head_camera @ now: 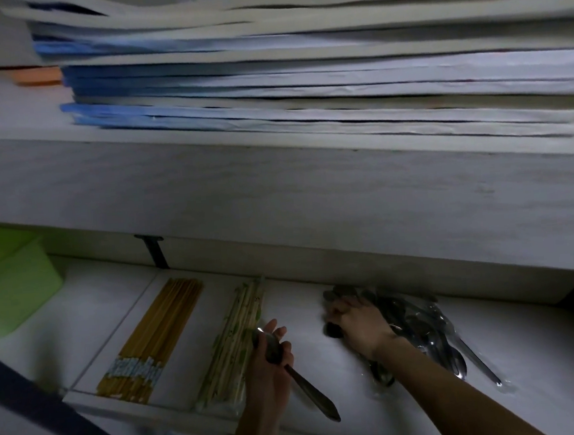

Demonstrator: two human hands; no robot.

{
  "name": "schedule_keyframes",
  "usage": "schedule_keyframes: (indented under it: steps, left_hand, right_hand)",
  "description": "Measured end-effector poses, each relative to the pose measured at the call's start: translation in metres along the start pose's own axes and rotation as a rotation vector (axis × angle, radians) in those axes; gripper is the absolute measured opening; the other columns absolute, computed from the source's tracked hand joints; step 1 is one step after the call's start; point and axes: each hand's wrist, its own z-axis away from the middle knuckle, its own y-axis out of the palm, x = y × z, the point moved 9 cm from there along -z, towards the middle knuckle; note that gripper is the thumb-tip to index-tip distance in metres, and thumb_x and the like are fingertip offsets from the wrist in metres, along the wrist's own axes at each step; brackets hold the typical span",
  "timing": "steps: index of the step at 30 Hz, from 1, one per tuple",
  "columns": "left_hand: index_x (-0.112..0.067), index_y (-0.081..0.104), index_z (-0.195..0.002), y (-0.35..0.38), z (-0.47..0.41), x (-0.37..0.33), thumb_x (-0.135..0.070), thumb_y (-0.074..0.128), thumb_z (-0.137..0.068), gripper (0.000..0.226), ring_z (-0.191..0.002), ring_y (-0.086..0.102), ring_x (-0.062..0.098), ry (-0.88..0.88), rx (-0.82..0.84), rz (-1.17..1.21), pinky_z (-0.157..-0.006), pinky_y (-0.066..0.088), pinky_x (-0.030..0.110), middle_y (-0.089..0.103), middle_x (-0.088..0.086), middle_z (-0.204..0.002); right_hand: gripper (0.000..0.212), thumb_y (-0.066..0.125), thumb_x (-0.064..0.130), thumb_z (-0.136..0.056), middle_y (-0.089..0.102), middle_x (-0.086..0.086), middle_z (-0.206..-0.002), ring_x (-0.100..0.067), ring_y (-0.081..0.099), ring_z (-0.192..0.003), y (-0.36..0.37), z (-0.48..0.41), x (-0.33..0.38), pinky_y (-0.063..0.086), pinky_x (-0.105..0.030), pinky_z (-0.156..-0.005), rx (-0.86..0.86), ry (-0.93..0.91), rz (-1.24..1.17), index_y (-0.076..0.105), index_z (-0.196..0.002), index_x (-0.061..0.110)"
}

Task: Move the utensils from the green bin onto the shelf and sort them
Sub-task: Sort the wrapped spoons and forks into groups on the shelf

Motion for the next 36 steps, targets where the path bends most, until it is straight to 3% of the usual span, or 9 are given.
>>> schedule_keyframes:
  steps: [4,9,17,19,21,26,29,33,36]
  left_hand:
    - [-0.005,0.055,-0.097,-0.001,-0.004,-0.002,-0.017,0.029,-0.101,0.029,-0.037,0.050,0.008,0.001,-0.009,0.020,-0.032,0.039,0.013,0.053,0.011,-0.085]
    - [-0.005,0.055,-0.095,0.000,-0.004,0.000,-0.018,0.030,-0.102,0.029,-0.036,0.048,0.007,-0.017,-0.043,0.005,-0.032,0.039,0.014,0.051,0.011,-0.086]
    - [-0.005,0.057,-0.097,-0.004,-0.001,0.004,-0.018,0.035,-0.101,0.026,-0.067,0.044,0.014,-0.059,-0.090,-0.008,-0.041,0.048,0.015,0.054,0.013,-0.093]
    - [-0.006,0.058,-0.096,-0.004,-0.001,0.003,-0.018,0.035,-0.101,0.026,-0.072,0.047,0.015,-0.057,-0.096,0.011,-0.047,0.050,0.017,0.053,0.013,-0.096]
    - [-0.006,0.058,-0.097,-0.005,0.000,0.004,-0.017,0.035,-0.100,0.025,-0.083,0.052,0.016,-0.053,-0.112,0.017,-0.063,0.049,0.023,0.055,0.013,-0.099]
    - [-0.002,0.055,-0.109,0.007,0.006,0.014,-0.014,0.037,-0.099,0.024,-0.100,0.058,0.025,-0.099,-0.062,0.127,-0.084,0.047,0.035,0.059,0.018,-0.110]
    - [0.002,0.057,-0.104,0.018,0.011,0.017,-0.013,0.033,-0.098,0.029,-0.093,0.062,0.025,-0.066,0.011,0.015,-0.077,0.055,0.029,0.062,0.019,-0.102]
    - [-0.004,0.055,-0.094,0.024,0.017,0.022,-0.006,0.056,-0.077,0.017,-0.069,0.068,0.024,-0.072,-0.017,0.030,-0.062,0.057,0.030,0.065,0.016,-0.082]
    - [-0.004,0.055,-0.093,0.027,0.021,0.028,-0.011,0.037,-0.095,0.019,-0.066,0.069,0.023,-0.109,-0.027,0.141,-0.060,0.056,0.031,0.064,0.014,-0.080]
  right_hand:
    - [0.041,0.038,0.022,-0.098,0.028,-0.003,-0.154,-0.028,0.019,-0.143,-0.006,-0.007,-0.003,0.019,-0.041,-0.114,0.029,-0.013,0.061,0.044,-0.139,0.021]
    - [0.031,0.048,0.026,-0.092,0.051,-0.005,-0.135,-0.026,0.043,-0.126,-0.029,-0.013,-0.002,0.038,-0.036,-0.100,-0.023,-0.023,0.034,0.061,-0.117,0.014]
    - [0.036,0.039,0.036,-0.096,0.068,-0.003,-0.097,-0.019,0.061,-0.087,-0.090,0.007,0.003,0.046,-0.025,-0.070,-0.474,-0.044,-0.640,0.068,-0.099,0.014]
    - [0.027,0.044,0.028,-0.098,0.063,0.011,-0.086,-0.005,0.059,-0.074,-0.105,0.015,0.001,0.045,-0.014,-0.064,-0.549,0.011,-0.864,0.066,-0.102,0.014]
    - [0.022,0.046,0.026,-0.098,0.055,0.020,-0.081,0.008,0.052,-0.067,-0.113,0.018,0.006,0.040,-0.004,-0.059,-0.515,0.007,-1.003,0.064,-0.106,0.017]
    - [0.010,0.062,0.020,-0.088,0.060,0.005,-0.081,-0.004,0.055,-0.070,-0.073,0.015,0.036,0.044,-0.015,-0.066,-0.242,0.061,-1.045,0.060,-0.079,0.024]
    - [0.018,0.069,0.020,-0.082,0.063,0.006,-0.077,-0.010,0.060,-0.076,-0.036,0.020,0.046,0.051,-0.029,-0.078,-0.172,0.190,-1.170,0.056,-0.072,0.029]
    - [0.022,0.073,0.031,-0.076,0.063,0.007,-0.064,-0.013,0.065,-0.069,-0.015,0.033,0.046,0.054,-0.031,-0.073,-0.271,0.394,-1.235,0.055,-0.065,0.024]
    - [0.025,0.069,0.027,-0.078,0.061,0.005,-0.068,-0.014,0.062,-0.074,-0.008,0.039,0.044,0.051,-0.030,-0.071,-0.274,0.477,-1.206,0.050,-0.062,0.026]
